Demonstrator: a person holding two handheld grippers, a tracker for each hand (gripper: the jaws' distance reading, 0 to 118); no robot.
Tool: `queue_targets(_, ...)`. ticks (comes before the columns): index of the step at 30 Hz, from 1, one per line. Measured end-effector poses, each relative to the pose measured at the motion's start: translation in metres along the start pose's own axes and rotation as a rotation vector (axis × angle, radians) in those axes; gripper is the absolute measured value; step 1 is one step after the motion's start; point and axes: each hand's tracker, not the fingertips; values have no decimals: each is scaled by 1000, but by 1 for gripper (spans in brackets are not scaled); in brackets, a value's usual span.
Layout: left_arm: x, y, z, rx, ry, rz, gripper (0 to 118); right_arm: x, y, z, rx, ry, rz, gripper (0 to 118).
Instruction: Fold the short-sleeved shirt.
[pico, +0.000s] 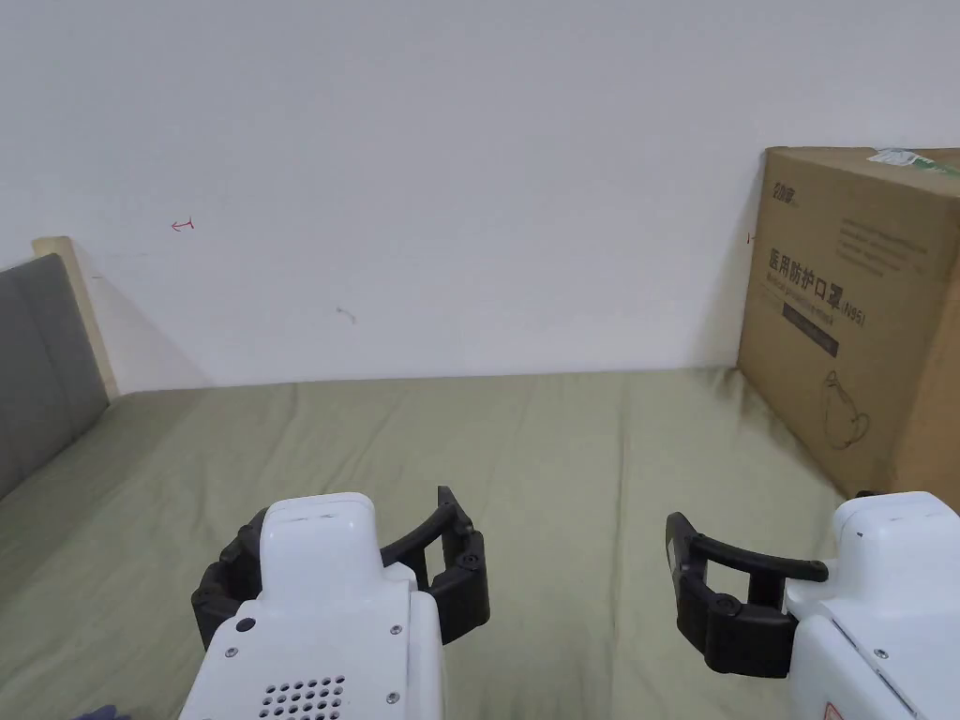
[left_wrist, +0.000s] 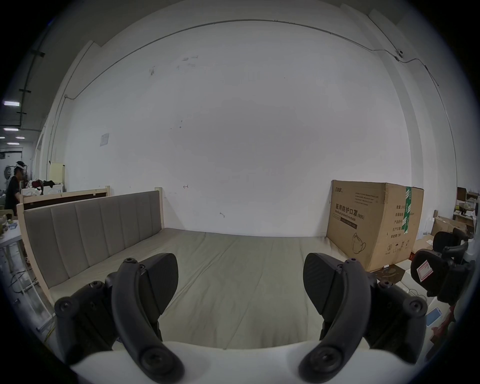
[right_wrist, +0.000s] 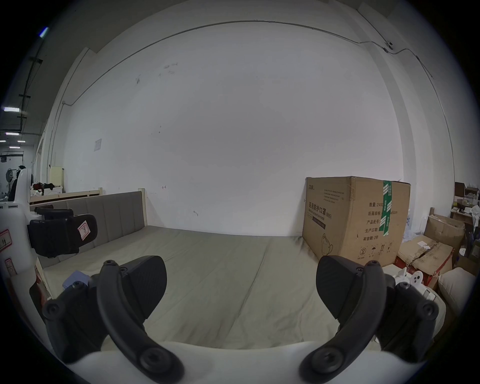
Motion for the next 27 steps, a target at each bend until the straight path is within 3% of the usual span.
queue_targets(7, -2, -1, 3, -4, -45, 49, 102, 0, -2, -1, -14, -1, -11, 115)
queue_targets(27, 6, -5, 0, -6, -22, 1, 102, 1, -5, -4, -27, -5, -13, 115)
